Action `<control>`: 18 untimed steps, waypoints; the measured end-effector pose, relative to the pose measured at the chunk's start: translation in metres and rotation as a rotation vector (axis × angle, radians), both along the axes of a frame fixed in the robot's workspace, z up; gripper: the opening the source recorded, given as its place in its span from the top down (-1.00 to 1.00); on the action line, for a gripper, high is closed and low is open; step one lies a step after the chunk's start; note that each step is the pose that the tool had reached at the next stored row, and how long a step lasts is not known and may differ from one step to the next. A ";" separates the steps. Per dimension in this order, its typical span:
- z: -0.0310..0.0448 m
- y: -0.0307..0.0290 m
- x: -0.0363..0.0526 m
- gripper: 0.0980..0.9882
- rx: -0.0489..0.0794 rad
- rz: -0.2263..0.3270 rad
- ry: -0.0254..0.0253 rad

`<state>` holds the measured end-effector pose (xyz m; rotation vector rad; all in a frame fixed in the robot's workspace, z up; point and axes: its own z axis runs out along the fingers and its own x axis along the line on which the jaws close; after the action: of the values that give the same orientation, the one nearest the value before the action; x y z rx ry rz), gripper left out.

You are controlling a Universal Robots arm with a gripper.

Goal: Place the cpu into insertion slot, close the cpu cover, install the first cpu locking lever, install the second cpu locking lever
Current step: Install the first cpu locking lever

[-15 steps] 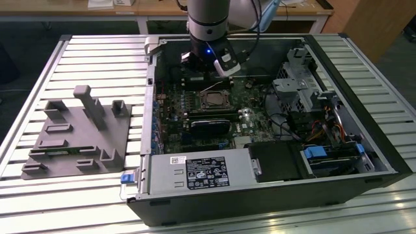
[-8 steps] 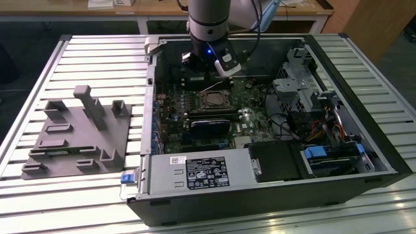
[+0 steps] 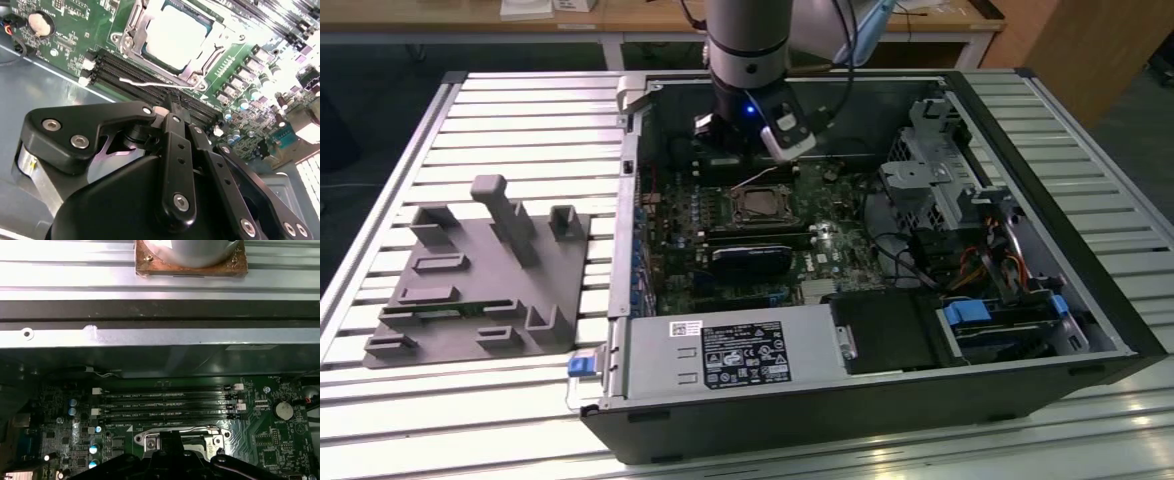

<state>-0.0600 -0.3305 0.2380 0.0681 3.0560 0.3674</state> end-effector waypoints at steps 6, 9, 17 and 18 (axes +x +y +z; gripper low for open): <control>-0.0025 0.0003 0.0061 0.98 -0.024 -0.001 -0.0001; -0.0030 0.0004 0.0083 0.98 -0.033 -0.001 -0.0001; -0.0054 0.0004 0.0083 0.98 -0.030 -0.001 -0.0068; -0.0061 0.0004 0.0083 0.98 -0.026 -0.001 -0.0087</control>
<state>-0.0517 -0.3302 0.2318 0.0671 3.0512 0.3276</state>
